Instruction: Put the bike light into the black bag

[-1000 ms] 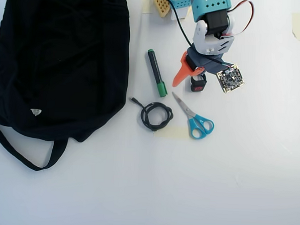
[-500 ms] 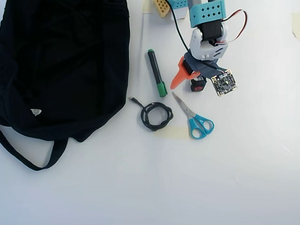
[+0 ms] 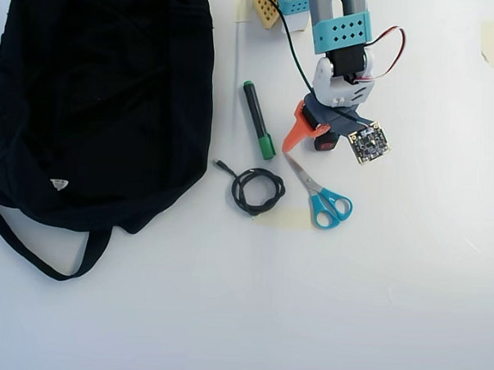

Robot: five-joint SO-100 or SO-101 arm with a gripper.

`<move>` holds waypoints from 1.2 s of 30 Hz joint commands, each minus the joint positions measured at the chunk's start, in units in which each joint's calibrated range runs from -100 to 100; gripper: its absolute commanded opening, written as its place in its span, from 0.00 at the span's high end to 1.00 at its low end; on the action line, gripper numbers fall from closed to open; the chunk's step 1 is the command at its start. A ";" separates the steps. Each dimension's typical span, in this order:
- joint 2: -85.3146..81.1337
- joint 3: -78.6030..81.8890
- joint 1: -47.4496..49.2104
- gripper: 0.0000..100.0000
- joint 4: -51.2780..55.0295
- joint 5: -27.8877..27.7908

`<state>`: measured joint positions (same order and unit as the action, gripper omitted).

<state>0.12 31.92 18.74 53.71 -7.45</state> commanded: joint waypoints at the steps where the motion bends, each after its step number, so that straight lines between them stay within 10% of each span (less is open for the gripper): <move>1: 0.37 -0.11 1.16 0.63 -1.78 -0.26; 23: 1.45 8.24 1.83 0.64 -11.08 -0.26; 36: 1.37 8.24 1.83 0.98 -11.08 -0.26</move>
<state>1.29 39.70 20.21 42.46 -7.50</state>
